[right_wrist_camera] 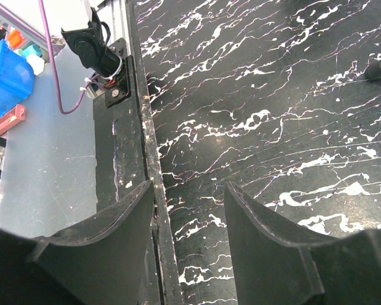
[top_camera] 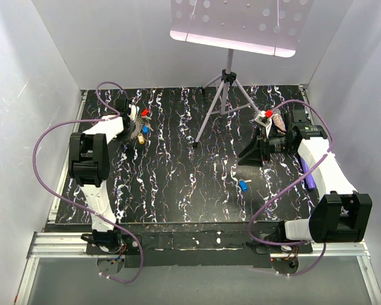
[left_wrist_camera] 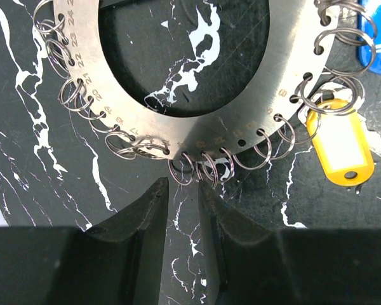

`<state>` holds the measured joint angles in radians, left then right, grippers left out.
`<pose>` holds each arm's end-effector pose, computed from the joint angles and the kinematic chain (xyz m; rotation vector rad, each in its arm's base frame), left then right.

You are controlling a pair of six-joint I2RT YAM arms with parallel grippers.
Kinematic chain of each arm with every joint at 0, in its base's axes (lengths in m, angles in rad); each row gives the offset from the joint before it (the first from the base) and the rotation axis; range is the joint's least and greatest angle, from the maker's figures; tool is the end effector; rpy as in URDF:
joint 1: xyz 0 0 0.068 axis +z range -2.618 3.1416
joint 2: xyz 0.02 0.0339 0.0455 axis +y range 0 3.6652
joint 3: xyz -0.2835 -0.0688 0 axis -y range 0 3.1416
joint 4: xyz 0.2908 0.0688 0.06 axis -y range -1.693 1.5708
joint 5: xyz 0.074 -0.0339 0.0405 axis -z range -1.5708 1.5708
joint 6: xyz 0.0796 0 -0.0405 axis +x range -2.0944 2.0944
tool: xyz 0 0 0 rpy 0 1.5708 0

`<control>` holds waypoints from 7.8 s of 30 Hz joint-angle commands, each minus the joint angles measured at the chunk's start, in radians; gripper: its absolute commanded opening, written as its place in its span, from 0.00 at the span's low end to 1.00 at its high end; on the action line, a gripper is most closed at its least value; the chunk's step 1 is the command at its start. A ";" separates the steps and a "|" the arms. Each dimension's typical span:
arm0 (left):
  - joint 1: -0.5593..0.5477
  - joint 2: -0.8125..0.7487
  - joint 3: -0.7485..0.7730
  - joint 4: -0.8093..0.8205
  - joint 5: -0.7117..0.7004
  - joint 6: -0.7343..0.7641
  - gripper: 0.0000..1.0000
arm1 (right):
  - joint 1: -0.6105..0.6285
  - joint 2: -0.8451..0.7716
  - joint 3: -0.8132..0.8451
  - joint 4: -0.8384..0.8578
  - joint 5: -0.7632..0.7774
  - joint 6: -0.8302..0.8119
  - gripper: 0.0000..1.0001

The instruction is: Put the keys on the keyring

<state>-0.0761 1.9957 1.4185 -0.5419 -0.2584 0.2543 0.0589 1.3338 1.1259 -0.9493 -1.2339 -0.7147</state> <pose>0.4793 -0.0161 0.1276 0.3628 2.6638 0.4027 0.2858 0.0921 0.2959 -1.0697 1.8068 1.2543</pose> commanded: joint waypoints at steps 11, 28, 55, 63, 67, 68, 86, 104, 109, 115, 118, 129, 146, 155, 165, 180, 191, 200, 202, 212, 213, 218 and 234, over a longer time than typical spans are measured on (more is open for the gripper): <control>-0.010 0.028 0.053 0.010 -0.041 0.010 0.25 | -0.002 -0.016 0.040 -0.032 -0.029 -0.029 0.57; -0.010 0.041 0.059 0.026 -0.051 0.023 0.24 | -0.002 -0.016 0.041 -0.035 -0.032 -0.032 0.57; -0.011 0.012 0.027 0.054 -0.028 0.056 0.00 | -0.002 -0.018 0.045 -0.048 -0.033 -0.048 0.59; -0.021 -0.142 -0.004 -0.028 0.082 0.010 0.00 | -0.002 -0.027 0.046 -0.058 -0.035 -0.057 0.59; -0.021 -0.234 -0.033 -0.098 0.174 -0.079 0.00 | -0.002 -0.031 0.044 -0.069 -0.041 -0.074 0.59; -0.017 -0.260 -0.050 -0.108 0.200 -0.107 0.00 | -0.002 -0.031 0.043 -0.074 -0.044 -0.080 0.59; 0.007 -0.626 -0.205 -0.210 0.711 -0.420 0.00 | 0.160 0.103 0.267 -0.376 0.053 -0.356 0.59; -0.198 -0.710 -0.115 -0.348 0.806 -0.155 0.00 | 0.341 0.367 0.874 -0.562 0.068 -0.571 0.66; -0.316 -0.725 -0.084 -0.342 0.742 0.025 0.00 | 0.426 0.357 0.838 -0.494 0.051 -0.583 0.65; -0.353 -0.819 -0.150 -0.216 0.878 0.209 0.00 | 0.467 0.288 0.680 -0.439 -0.021 -0.620 0.63; -0.366 -0.896 -0.234 -0.080 0.990 0.255 0.00 | 0.482 0.275 0.628 -0.428 -0.019 -0.615 0.62; -0.370 -0.910 -0.357 0.231 1.191 0.205 0.00 | 0.493 0.307 0.725 -0.209 0.110 -0.292 0.60; -0.370 -0.905 -0.570 0.761 1.298 -0.003 0.00 | 0.522 0.314 0.710 -0.118 0.213 -0.189 0.52; -0.370 -0.897 -0.605 0.819 1.266 0.083 0.00 | 0.522 0.332 0.710 -0.128 0.142 -0.270 0.45; -0.370 -0.881 -0.636 0.908 1.288 0.066 0.00 | 0.555 0.283 0.606 -0.001 0.211 -0.243 0.41; -0.370 -0.871 -0.639 0.941 1.292 0.026 0.00 | 0.572 0.274 0.571 0.064 0.209 -0.186 0.29; -0.370 -0.870 -0.638 0.924 1.292 0.023 0.00 | 0.575 0.265 0.561 0.058 0.211 -0.184 0.20; -0.370 -0.873 -0.636 0.910 1.294 0.030 0.00 | 0.568 0.261 0.565 0.034 0.217 -0.189 0.29; -0.370 -0.873 -0.638 0.912 1.294 0.028 0.00 | 0.568 0.261 0.561 0.038 0.212 -0.189 0.27; -0.370 -0.876 -0.639 0.925 1.292 0.008 0.00 | 0.572 0.274 0.560 0.067 0.224 -0.177 0.21; -0.370 -0.876 -0.638 0.927 1.292 0.004 0.00 | 0.572 0.275 0.560 0.067 0.226 -0.178 0.21; -0.369 -0.876 -0.639 0.942 1.294 -0.016 0.00 | 0.576 0.274 0.552 0.087 0.243 -0.166 0.20; -0.369 -0.873 -0.635 0.958 1.288 -0.072 0.00 | 0.579 0.269 0.554 0.121 0.254 -0.112 0.01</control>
<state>-0.4435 1.1381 0.7750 0.3714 1.0218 0.2127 0.6308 1.6318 1.6848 -0.8673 -0.9798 -0.8608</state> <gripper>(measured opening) 0.013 0.024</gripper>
